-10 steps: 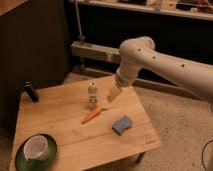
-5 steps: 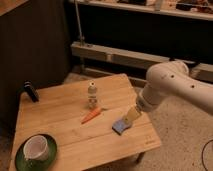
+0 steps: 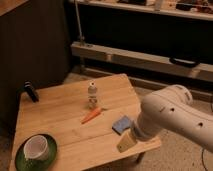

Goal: Move the arm in a circular motion

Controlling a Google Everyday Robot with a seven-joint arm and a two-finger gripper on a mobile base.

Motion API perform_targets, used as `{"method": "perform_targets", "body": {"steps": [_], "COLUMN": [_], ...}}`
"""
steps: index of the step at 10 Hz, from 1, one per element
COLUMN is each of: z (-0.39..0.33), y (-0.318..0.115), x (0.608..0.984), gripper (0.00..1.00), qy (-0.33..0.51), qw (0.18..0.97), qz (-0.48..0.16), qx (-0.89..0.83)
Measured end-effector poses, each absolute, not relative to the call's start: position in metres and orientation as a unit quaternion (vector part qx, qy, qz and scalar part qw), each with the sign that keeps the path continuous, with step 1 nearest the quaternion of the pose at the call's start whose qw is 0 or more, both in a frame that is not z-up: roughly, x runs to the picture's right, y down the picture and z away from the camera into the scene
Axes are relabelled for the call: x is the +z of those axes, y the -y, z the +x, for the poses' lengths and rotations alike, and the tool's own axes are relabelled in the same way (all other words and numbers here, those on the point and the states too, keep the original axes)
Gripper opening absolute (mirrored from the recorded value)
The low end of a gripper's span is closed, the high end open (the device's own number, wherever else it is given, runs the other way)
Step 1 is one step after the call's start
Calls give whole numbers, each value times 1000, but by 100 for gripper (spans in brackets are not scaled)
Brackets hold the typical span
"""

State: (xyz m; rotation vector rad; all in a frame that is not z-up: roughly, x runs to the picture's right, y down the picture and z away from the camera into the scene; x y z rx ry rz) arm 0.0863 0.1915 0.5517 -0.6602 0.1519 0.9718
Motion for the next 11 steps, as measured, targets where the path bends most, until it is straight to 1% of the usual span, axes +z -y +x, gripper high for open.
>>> {"method": "perform_targets", "body": {"steps": [3,11], "z": [13,-176], "y": [-180,-132], "x": [552,580], "gripper": [80,80], "qy": [-45,36], "qw": [852,899], "qz": [-316,-343], "qx": [416,271]}}
